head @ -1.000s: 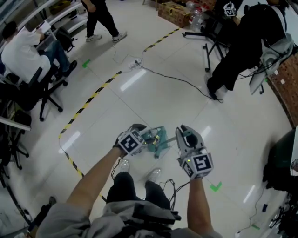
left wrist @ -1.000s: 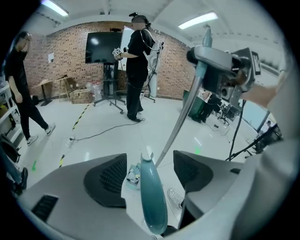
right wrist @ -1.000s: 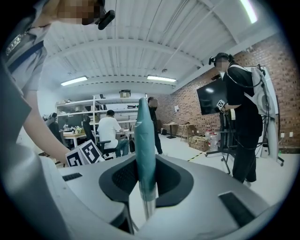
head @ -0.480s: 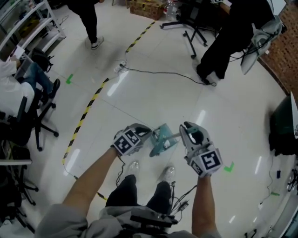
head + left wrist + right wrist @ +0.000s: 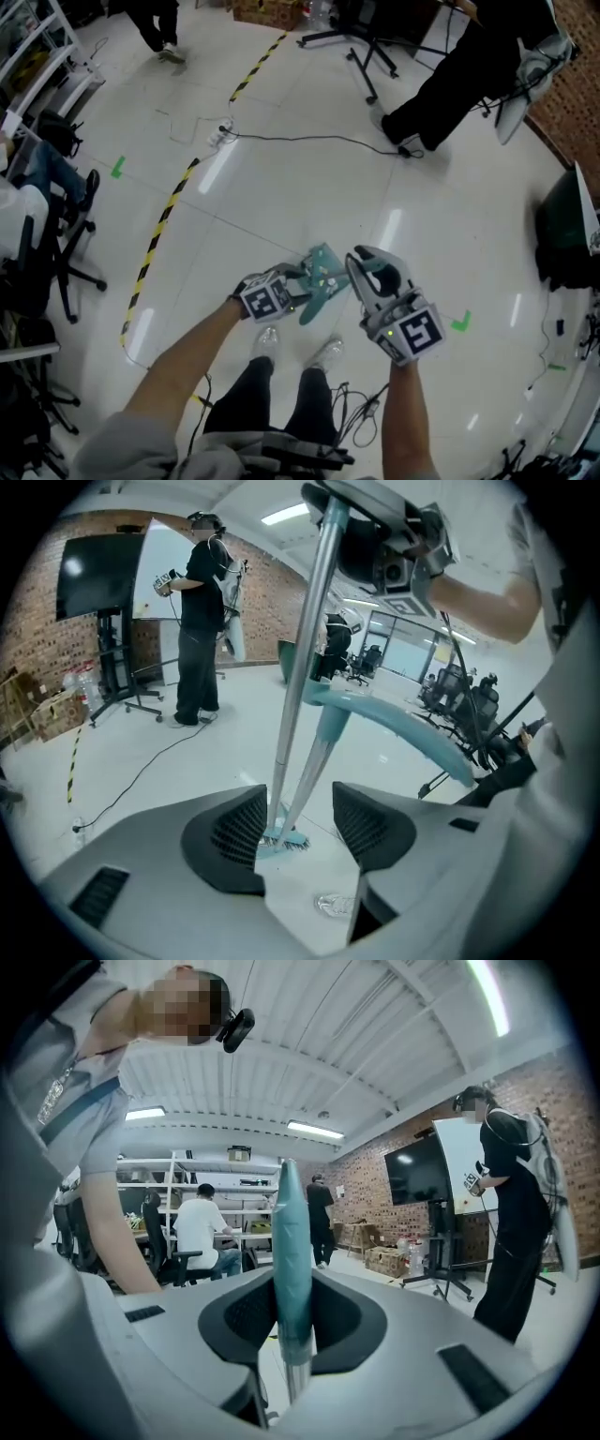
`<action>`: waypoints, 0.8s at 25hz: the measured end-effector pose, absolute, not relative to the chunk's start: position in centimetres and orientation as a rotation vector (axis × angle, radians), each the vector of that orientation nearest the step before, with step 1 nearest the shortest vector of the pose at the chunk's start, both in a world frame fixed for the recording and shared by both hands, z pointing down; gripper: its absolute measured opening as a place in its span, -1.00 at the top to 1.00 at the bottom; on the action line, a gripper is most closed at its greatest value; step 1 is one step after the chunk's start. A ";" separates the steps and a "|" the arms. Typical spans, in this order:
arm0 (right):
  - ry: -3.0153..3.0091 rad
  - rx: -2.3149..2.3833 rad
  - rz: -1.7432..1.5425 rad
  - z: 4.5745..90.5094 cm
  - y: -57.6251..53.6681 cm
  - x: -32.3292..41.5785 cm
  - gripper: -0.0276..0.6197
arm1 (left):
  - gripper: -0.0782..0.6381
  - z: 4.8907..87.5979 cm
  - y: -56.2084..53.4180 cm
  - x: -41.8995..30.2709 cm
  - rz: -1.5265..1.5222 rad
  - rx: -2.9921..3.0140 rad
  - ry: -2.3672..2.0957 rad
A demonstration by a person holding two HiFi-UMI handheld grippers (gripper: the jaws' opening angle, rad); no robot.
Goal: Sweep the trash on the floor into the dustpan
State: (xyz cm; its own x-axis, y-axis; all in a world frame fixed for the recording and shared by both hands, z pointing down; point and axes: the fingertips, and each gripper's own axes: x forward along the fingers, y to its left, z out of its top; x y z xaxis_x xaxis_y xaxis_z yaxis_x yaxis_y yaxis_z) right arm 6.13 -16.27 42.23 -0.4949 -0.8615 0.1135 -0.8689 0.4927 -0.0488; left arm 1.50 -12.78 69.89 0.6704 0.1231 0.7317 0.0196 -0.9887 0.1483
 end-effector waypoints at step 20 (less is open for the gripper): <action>-2.701 1.618 0.232 43.5 -14.3 4.2 0.67 | 0.09 69.4 -9.8 7.9 1.018 2.897 0.591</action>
State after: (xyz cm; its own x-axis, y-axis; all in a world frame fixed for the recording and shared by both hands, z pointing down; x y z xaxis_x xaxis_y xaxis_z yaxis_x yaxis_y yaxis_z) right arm 4.16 -14.32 43.47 -0.4748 -0.8779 0.0623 -0.8756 0.4641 -0.1337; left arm 7.85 -9.76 69.41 0.7166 0.3546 0.6006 0.3454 -0.9285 0.1361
